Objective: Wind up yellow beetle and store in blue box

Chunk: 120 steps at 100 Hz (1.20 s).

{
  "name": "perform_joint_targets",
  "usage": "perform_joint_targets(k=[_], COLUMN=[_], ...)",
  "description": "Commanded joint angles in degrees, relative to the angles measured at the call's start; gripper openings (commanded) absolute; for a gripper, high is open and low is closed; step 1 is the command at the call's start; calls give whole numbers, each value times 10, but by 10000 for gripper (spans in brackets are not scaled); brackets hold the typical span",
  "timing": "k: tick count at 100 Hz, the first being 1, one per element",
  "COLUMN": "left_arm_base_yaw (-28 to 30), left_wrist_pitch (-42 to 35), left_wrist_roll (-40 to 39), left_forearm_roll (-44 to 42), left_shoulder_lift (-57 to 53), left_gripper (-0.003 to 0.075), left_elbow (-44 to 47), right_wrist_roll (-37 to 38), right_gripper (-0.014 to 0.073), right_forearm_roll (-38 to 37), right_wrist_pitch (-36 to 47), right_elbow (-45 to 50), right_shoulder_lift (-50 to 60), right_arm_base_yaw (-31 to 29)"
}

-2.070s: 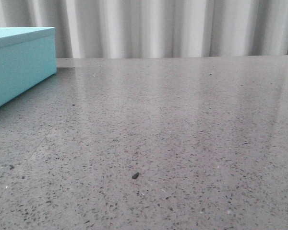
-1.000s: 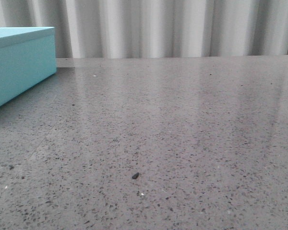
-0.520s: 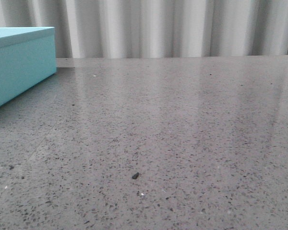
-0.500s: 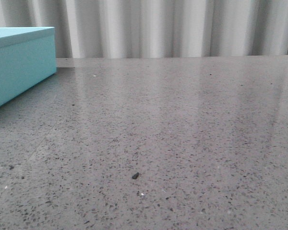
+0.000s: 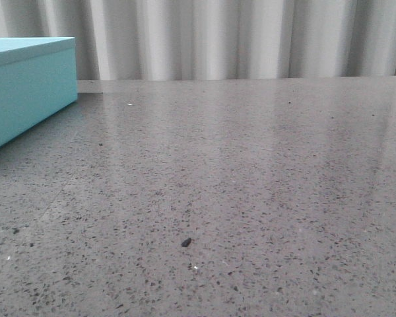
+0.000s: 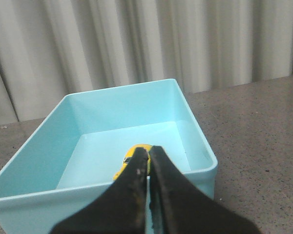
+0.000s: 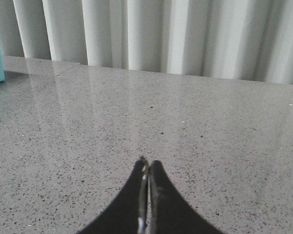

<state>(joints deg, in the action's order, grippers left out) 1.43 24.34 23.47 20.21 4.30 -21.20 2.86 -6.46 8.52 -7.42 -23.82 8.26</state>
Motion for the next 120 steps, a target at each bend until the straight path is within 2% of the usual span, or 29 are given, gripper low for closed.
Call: perform_joint_targets(k=[1, 14, 25, 30, 43, 52, 80, 100, 120], left_arm_base_yaw=[1, 1, 1, 1, -7, -13, -17, -17, -17], left_wrist_pitch=[-42, -46, -82, -111, -168, -186, -205, -255, -262], left_wrist_roll=[-4, -4, -9, -40, -182, -238, -242, -242, -248], left_forearm_roll=[12, 12, -63, -93, -198, -217, -217, -217, -217], left_shoulder_lift=[8, 8, 8, 8, 8, 8, 6, -36, -64], left_gripper=[-21, -21, -21, -21, -21, -21, -21, -21, -21], left_elbow=[-12, 0, 20, 32, 63, 82, 137, 186, 227], right_wrist_roll=[-4, -4, -4, -4, -4, -4, -4, -4, -4], right_gripper=[-61, -61, -61, -61, -61, -61, -61, -61, -61], right_forearm_roll=[3, 3, 3, 3, 3, 3, 3, 3, 3], right_wrist_pitch=[46, 46, 46, 46, 46, 46, 46, 46, 46], right_elbow=[-14, -14, -14, -14, -14, -14, -14, -14, -14], right_shoulder_lift=[-2, -2, -2, -2, -2, -2, -2, -2, -2], right_arm_base_yaw=[0, 0, 0, 0, 0, 0, 0, 0, 0])
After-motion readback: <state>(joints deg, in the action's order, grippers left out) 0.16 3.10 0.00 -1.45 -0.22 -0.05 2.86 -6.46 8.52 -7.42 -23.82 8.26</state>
